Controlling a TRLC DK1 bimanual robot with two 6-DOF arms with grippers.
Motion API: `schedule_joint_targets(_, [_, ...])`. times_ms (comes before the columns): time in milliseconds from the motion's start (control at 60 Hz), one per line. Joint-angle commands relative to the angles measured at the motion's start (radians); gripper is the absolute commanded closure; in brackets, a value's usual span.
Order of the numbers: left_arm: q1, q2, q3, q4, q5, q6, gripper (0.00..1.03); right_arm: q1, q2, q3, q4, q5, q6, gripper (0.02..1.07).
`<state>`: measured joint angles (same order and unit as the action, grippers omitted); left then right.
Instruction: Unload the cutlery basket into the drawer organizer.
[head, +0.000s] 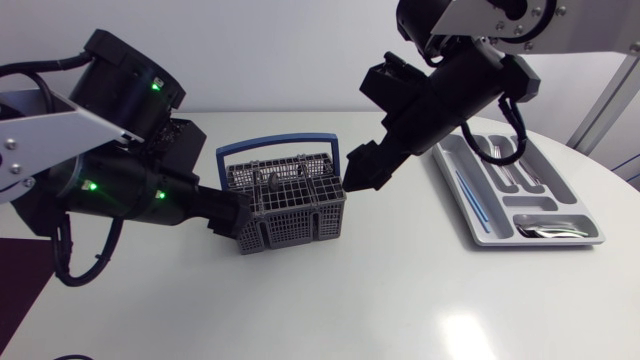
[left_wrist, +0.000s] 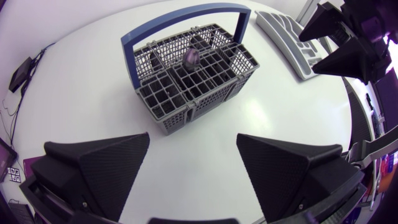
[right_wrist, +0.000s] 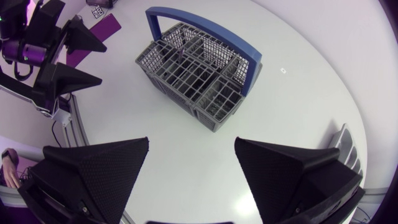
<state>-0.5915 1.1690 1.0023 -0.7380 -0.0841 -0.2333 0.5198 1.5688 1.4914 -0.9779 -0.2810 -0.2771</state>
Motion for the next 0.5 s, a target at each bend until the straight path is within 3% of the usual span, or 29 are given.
schedule_joint_targets(0, [-0.007,-0.015,-0.039,0.023,-0.002,0.028,0.05,0.029,0.034,0.033,0.01,-0.006,0.079,0.07])
schedule_joint_targets(483, [0.032,-0.051,-0.157,0.169,0.033,0.074,0.05,0.141,0.114,-0.017,0.237,-0.003,0.285,0.07])
